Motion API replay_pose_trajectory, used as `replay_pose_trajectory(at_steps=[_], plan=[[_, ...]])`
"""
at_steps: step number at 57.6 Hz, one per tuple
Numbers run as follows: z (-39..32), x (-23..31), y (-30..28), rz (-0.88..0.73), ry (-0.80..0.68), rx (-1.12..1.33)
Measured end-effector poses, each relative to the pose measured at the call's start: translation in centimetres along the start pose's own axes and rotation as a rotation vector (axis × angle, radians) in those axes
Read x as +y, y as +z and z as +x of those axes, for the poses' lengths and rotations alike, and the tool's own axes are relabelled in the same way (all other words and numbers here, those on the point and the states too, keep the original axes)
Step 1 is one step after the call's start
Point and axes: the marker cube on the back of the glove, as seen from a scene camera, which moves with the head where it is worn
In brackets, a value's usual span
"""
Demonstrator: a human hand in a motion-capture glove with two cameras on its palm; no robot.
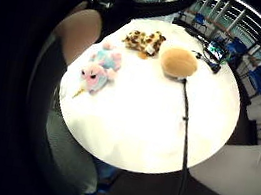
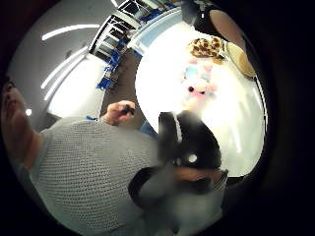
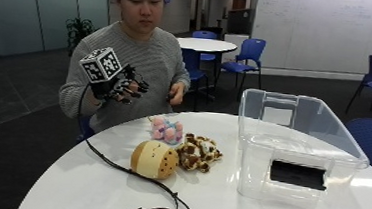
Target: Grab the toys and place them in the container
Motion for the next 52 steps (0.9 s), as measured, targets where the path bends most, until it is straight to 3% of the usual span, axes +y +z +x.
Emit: replay_pose_trajectory(at_steps=[28,52], plan=[[0.9,-2.1,0.1,-0.064,0.014,0.035],[10.6,-18.9,-2.7,-0.116,0.198,0.2]])
